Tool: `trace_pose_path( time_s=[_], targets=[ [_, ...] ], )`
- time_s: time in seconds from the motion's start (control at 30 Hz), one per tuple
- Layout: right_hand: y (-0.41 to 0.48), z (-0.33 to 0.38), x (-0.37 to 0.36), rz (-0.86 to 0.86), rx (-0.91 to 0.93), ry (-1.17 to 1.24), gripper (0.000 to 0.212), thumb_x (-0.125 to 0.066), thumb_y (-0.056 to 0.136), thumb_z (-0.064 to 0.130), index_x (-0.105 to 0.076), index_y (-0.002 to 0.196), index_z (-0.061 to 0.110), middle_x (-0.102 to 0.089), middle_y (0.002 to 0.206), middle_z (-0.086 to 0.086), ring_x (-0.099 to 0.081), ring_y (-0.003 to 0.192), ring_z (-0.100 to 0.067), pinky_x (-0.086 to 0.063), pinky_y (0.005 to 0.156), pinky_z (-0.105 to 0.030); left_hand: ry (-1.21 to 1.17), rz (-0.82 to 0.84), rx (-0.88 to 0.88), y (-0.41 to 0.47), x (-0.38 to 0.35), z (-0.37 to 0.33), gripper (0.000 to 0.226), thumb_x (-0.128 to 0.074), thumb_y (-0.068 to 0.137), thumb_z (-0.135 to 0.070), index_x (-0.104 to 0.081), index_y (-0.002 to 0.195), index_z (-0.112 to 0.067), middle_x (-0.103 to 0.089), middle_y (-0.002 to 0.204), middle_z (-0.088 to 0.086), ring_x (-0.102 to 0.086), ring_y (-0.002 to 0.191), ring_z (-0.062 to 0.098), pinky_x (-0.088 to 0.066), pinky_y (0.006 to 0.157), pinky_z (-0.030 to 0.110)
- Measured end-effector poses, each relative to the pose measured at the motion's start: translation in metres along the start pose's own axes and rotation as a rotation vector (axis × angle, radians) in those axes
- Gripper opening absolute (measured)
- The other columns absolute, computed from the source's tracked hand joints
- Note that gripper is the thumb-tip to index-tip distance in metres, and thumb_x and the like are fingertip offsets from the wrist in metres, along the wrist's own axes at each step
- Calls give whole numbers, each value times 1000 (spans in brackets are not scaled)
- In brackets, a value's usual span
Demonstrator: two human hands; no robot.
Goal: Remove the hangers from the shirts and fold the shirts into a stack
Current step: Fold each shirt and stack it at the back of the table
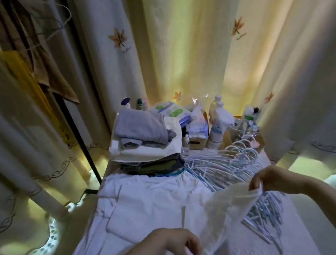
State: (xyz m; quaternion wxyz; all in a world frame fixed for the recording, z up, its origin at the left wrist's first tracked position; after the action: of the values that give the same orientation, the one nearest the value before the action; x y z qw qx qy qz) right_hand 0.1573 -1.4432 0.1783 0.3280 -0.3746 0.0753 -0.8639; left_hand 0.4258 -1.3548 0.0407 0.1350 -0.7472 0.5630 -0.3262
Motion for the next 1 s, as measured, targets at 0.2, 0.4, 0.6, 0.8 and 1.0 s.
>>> trace_pose_path(
  time_s=[0.2,0.4,0.6,0.8,1.0],
  targets=[
    [10,-1,-28,-25,-18,-117,44,-62,80,-9,-69,77,34,-70,101,1,-65,96,-17,-54,83,-31,-87,-25,129,12,2,24,38,-62,91,-14,-57,127,-4,-66,114,14,-65,97,16,-45,80,10],
    [90,81,-93,21,161,-130,26,-60,88,2,-66,108,19,-63,116,3,-64,96,-16,-53,84,-26,-974,-621,189,-13,49,45,45,-35,100,-45,-60,112,-10,-70,95,7,-68,80,18,-53,70,28],
    [120,58,-144,-250,-35,142,40,-51,94,3,-48,132,15,-49,135,1,-59,101,-16,-46,75,-11,-1142,-758,351,-27,40,91,44,-51,94,-45,-45,127,-17,-66,112,8,-63,104,25,-50,90,38],
    [66,-51,-181,-667,-694,441,18,-53,94,17,-52,104,2,-57,99,-16,-57,92,-29,-46,76,-39,-1037,-896,373,6,33,102,53,-70,84,-9,-40,128,-1,-54,121,21,-57,110,31,-47,91,38],
    [64,-53,-214,-433,-724,774,32,-60,90,36,-56,83,5,-63,93,-20,-64,88,-33,-54,61,-34,-620,-1036,440,-6,50,116,28,-70,75,-5,-49,92,-12,-59,92,7,-55,82,22,-41,64,26]
  ],
)
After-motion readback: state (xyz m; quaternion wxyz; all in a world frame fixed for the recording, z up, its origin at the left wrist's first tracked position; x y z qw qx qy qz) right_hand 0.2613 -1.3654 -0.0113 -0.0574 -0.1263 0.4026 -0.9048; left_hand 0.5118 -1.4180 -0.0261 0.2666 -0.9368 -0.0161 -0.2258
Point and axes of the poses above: each hand's wrist, its own y-axis towards the middle knuckle, its own x-axis out of the back of the hand, z = x × y, the point moved 5 cm from there along y, towards the middle knuckle
